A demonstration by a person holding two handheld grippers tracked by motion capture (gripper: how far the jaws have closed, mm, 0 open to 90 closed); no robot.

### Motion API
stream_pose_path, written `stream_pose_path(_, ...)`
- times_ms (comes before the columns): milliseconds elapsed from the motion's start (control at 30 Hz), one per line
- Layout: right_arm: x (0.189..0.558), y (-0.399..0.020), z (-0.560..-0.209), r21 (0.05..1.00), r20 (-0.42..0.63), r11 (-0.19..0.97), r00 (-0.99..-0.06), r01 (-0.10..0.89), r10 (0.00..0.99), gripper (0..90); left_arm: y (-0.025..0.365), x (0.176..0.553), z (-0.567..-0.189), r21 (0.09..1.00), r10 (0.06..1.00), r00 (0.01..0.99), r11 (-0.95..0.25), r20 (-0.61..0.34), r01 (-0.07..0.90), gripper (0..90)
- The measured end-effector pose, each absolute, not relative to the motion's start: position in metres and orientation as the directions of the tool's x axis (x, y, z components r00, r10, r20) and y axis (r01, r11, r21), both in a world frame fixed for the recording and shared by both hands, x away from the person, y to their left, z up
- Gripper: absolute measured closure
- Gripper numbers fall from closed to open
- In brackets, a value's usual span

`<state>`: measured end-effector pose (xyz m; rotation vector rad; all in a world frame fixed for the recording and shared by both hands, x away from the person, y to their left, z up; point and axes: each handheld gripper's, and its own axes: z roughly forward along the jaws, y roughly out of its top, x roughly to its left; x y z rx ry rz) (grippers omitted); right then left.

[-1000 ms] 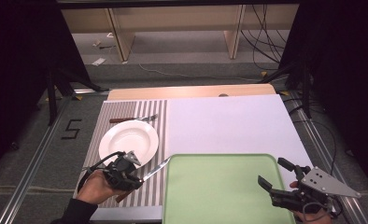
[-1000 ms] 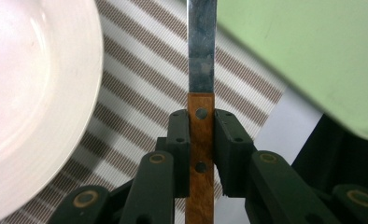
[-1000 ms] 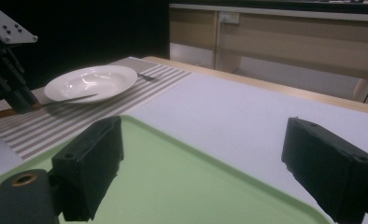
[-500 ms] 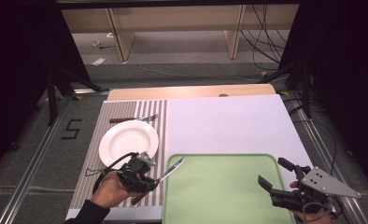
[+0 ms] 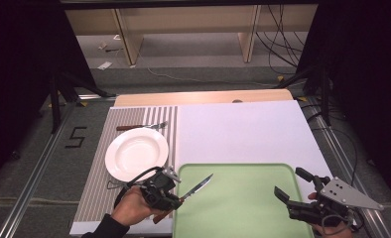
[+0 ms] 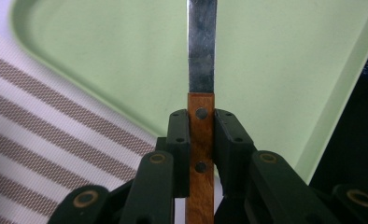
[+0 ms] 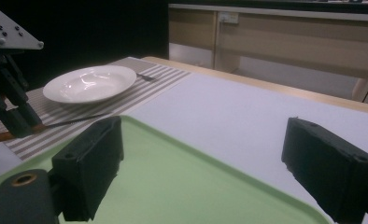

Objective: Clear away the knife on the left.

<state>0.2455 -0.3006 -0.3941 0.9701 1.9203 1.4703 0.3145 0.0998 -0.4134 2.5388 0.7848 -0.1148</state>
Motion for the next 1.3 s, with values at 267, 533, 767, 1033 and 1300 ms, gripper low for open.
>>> stream_pose_path(267,0.245,-0.301,-0.394,0.963,0.016,0.149,-0.602,0.223,0.798,13.6,0.085,0.315,-0.414,0.413,0.499,0.836,-0.728,-0.227,0.547,77.0)
stream_pose_path(533,0.245,-0.301,-0.394,0.963,0.019,0.147,-0.602,0.226,0.799,13.6,0.069,0.317,-0.417,0.402,0.475,0.847,-0.745,-0.240,0.532,77.0)
stream_pose_path(767,0.245,-0.301,-0.394,0.963,0.018,0.148,-0.603,0.225,0.797,13.6,0.057,0.321,-0.423,0.377,0.467,0.846,-0.757,-0.257,0.533,77.0)
stream_pose_path(1033,0.245,-0.301,-0.394,0.963,0.018,0.149,-0.604,0.224,0.797,13.6,0.036,0.320,-0.434,0.338,0.446,0.849,-0.782,-0.284,0.524,77.0)
stream_pose_path(1300,0.245,-0.301,-0.394,0.963,0.017,0.149,-0.606,0.223,0.795,13.7,0.025,0.316,-0.449,0.275,0.446,0.841,-0.804,-0.306,0.527,77.0)
